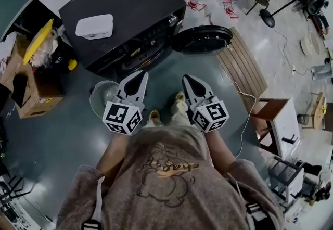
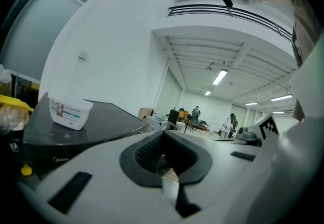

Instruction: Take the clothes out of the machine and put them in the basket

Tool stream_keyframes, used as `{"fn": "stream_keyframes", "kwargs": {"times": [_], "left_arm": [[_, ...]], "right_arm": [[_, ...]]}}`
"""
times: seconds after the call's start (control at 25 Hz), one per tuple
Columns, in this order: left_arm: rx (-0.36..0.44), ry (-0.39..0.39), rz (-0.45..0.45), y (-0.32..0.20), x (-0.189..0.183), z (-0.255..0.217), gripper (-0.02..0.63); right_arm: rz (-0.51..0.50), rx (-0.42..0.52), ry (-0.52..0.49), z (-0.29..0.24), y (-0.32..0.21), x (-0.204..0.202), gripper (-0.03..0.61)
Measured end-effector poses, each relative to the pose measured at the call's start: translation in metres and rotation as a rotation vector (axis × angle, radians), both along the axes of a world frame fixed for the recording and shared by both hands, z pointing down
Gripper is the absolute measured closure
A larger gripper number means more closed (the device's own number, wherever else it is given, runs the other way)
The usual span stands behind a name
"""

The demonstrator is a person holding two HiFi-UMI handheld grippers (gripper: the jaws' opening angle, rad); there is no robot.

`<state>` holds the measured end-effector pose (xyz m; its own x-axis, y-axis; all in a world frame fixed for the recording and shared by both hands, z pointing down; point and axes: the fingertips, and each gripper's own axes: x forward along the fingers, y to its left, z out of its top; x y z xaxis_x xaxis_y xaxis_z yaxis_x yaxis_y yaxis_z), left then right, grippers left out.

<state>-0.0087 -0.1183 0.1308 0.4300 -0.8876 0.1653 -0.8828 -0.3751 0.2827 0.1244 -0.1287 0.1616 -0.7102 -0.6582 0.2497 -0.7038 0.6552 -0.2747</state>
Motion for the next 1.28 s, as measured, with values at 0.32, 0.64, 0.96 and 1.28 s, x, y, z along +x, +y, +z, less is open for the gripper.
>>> {"fn": "stream_keyframes", "kwargs": {"times": [0.32,0.64,0.96,1.28], "left_arm": [[-0.005,0.021,-0.132,-0.064,0.008,0.022,0.606],[-0.022,0.004,-0.309,-0.119,-0.003,0.077,0.606],[-0.045,-0.033,-0.313,-0.133,-0.018,0.201,0.606],[-0.014,-0.031,-0.365,-0.149,-0.048,0.333,0.606]], "right_arm": [[-0.203,-0.026,0.01,0.025,-0.082,-0.012,0.589],[-0.371,-0.036,0.016,0.08,-0.155,-0.021,0.581],[-0.421,-0.038,-0.001,0.204,-0.168,-0.048,0.581],[-0.437,-0.003,-0.031,0.326,-0.183,-0.078,0.581]]}}
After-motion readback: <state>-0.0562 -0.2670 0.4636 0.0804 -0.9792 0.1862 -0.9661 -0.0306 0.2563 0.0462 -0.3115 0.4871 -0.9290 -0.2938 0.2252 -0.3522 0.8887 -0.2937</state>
